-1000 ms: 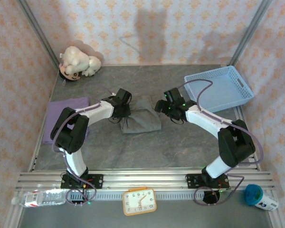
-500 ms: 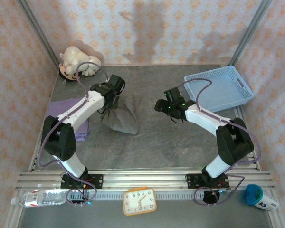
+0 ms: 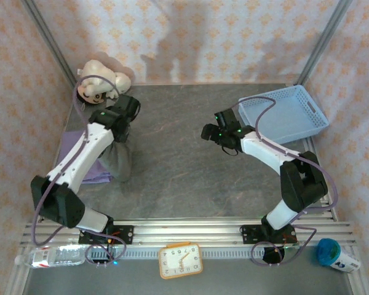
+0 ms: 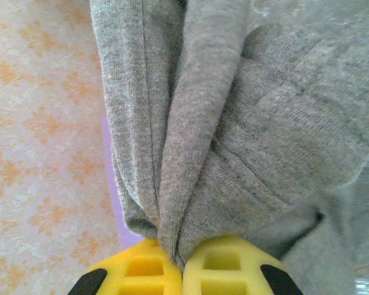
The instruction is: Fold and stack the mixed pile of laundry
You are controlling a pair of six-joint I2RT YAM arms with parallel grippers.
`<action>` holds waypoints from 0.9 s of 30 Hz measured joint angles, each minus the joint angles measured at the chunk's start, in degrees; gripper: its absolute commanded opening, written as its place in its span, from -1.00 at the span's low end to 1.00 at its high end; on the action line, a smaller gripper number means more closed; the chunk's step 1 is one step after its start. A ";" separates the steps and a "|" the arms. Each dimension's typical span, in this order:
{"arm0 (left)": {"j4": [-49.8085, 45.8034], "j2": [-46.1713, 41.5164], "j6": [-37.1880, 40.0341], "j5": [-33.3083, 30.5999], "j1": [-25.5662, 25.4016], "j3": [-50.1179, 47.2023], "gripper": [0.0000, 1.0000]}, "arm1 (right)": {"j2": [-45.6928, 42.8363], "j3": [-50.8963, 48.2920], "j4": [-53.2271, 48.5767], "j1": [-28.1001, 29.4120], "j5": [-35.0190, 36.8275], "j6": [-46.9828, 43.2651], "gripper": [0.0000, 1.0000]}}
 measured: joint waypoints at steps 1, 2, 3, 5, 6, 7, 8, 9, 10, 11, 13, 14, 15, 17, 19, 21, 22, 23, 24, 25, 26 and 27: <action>0.04 -1.14 0.68 0.07 0.94 -0.37 -1.00 | 0.17 0.22 0.00 0.00 -0.17 0.00 0.71; 0.04 -2.23 1.38 0.26 2.10 -0.72 -1.00 | 0.26 0.28 -0.02 0.00 -0.28 0.02 0.71; 0.13 -3.15 2.08 0.57 3.32 -1.14 -1.00 | 0.26 0.28 -0.11 0.00 -0.39 0.02 0.71; 0.83 -4.39 3.13 1.84 5.62 -2.34 -1.00 | 0.26 0.28 -0.28 0.00 -0.42 0.07 0.71; 1.51 -4.79 3.48 2.36 6.58 -3.19 -1.00 | 0.26 0.28 -0.26 0.00 -0.46 0.26 0.71; 2.29 -5.01 4.00 2.62 7.39 -4.09 -1.00 | 0.26 0.28 -0.26 0.00 -0.61 0.31 0.70; 2.89 -5.05 4.44 2.54 8.11 -4.90 -1.00 | 0.26 0.28 -0.26 0.00 -0.85 0.48 0.70; 3.76 -4.96 4.98 2.10 8.90 -5.75 -0.63 | 0.26 0.28 -0.26 0.00 -1.07 0.52 0.70; 4.15 -4.83 5.31 1.57 9.38 -6.14 -0.18 | 0.26 0.28 -0.26 0.00 -1.27 0.70 0.70; 4.87 -4.44 5.81 -0.07 10.25 -6.56 0.32 | 0.26 0.28 -0.26 0.00 -1.44 0.72 0.70; 6.60 -2.91 6.21 -4.66 12.31 -6.73 0.89 | 0.26 0.31 -0.28 0.00 -1.53 0.70 0.70; 8.02 -1.42 6.16 -7.41 14.12 -6.62 1.00 | 0.26 0.39 -0.48 0.00 -1.66 0.70 0.70; 8.98 0.26 5.97 -9.86 16.00 -6.32 1.00 | 0.26 0.57 -0.72 0.00 -1.68 0.66 0.70; 10.10 4.96 4.76 -13.94 20.02 -4.44 1.00 | 0.26 0.87 -1.05 0.00 -1.68 0.48 0.70; 10.91 8.96 3.23 -16.33 22.51 -2.21 1.00 | 0.26 0.98 -1.40 0.00 -1.62 0.00 0.71; 11.82 10.23 1.84 -16.46 22.80 -1.51 1.00 | 0.24 0.98 -2.10 -0.02 -1.09 -0.59 0.71; 11.98 10.12 1.07 -16.26 22.43 -1.51 1.00 | 0.20 0.98 -2.40 -0.07 -0.74 -0.74 0.71; 12.24 9.60 0.37 -15.76 22.08 -1.51 0.99 | 0.00 0.96 -2.80 -0.26 -0.46 -0.94 0.70; 12.63 8.87 -0.48 -14.82 21.73 -1.51 1.00 | -0.44 0.85 -3.10 -0.55 -0.09 -1.27 0.71; 12.98 8.15 -1.11 -13.86 21.46 -1.55 1.00 | -0.98 0.66 -3.39 -1.03 0.17 -1.44 0.70; 13.55 6.78 -1.97 -12.74 21.05 -1.73 1.00 | -1.73 0.37 -3.63 -1.79 0.57 -1.70 0.71; 14.43 5.46 -2.49 -11.67 20.61 -2.25 1.00 | -2.49 0.04 -3.80 -2.67 0.85 -2.01 0.71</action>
